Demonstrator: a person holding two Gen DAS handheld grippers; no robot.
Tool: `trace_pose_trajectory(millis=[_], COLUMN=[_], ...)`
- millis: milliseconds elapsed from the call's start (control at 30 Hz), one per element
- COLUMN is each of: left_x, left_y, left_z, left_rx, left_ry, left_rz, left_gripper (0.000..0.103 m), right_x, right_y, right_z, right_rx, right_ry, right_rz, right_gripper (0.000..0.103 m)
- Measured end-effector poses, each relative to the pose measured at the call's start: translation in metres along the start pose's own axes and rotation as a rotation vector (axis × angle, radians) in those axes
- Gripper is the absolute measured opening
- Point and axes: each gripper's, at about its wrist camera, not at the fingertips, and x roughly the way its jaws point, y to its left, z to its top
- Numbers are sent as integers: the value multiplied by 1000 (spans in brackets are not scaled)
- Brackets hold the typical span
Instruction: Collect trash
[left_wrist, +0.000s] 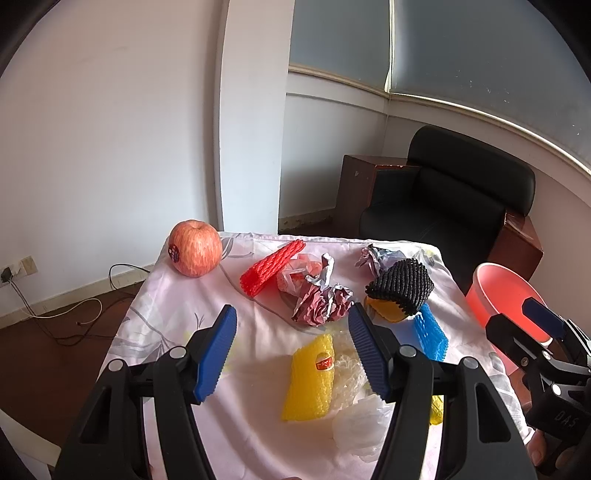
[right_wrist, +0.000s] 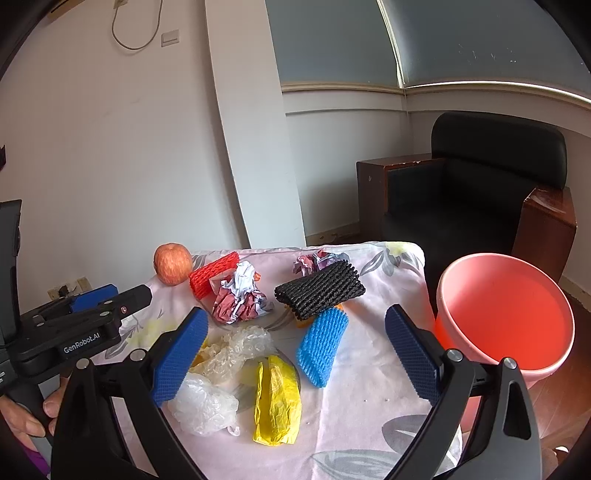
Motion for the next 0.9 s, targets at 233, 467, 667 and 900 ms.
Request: trace_pose_trajectory(millis=[233, 467, 667, 900], left_x=[0, 0, 3, 4], left_y=[1, 2, 3, 4], left_z=[-3, -3, -9, -10], left_rx=[-2, -4, -5, -7], left_ry=[1, 4, 5, 7], left_rz=[0, -2, -1, 3], left_gripper=[62, 62, 62, 62], right_x=[1, 0, 0, 1], right_y=[-1, -2, -3, -3], right_z=[-1, -2, -4, -4], right_rx=[5, 7, 10, 14], right_ry=[6, 8, 12, 13], right_rz=[0, 1, 1, -1], right_gripper=[97, 97, 97, 97])
